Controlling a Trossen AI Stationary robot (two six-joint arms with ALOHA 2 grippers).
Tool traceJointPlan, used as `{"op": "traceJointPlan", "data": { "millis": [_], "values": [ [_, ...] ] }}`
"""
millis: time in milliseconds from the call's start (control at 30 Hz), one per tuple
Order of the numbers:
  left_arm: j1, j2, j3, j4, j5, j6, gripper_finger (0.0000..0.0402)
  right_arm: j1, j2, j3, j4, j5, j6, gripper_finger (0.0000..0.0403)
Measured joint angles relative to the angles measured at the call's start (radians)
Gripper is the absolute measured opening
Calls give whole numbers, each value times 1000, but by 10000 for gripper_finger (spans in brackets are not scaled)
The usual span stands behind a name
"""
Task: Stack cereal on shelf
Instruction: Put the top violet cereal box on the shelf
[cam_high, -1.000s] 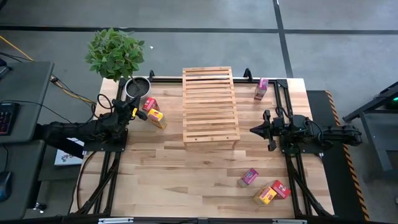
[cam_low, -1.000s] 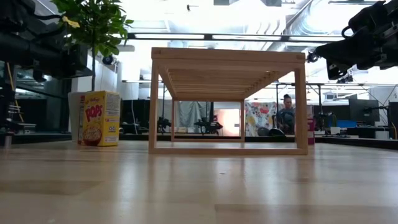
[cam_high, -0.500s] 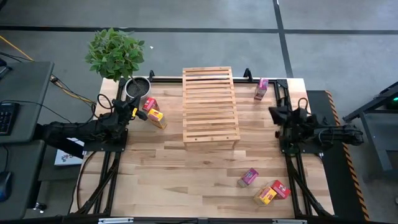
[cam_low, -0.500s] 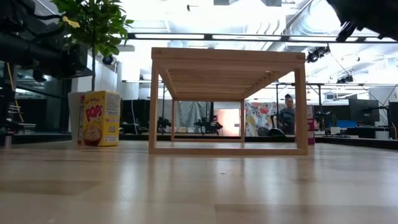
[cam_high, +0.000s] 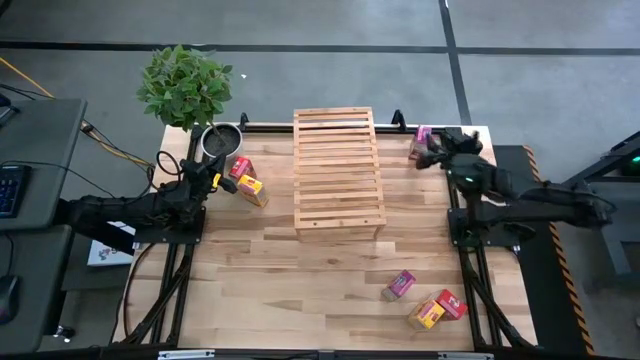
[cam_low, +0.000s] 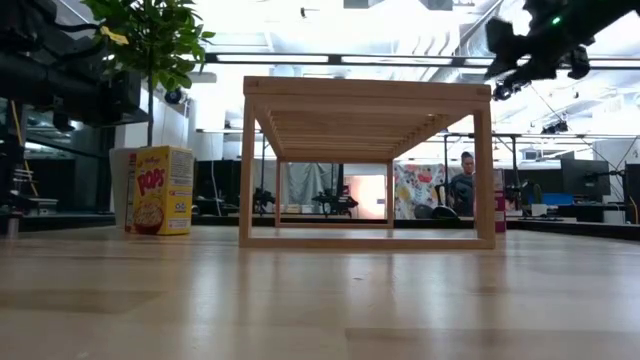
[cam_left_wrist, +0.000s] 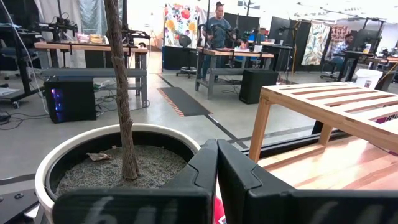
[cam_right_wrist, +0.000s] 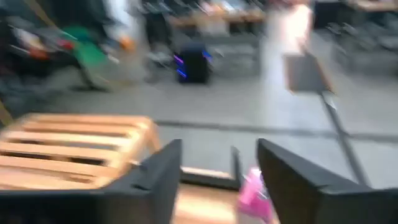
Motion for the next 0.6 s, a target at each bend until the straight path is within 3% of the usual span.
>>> {"op": "traceJointPlan", "data": {
  "millis": [100,233,600],
  "values": [
    [0,0,0,0,0,0,3,-98,105,41,-135,-27,183,284],
    [0,0,0,0,0,0,3,-232,236,44,-137,-93,323,330],
    [0,0,0,0,0,0,3,-418,502,45,21,-183,346,339]
  ]
}}
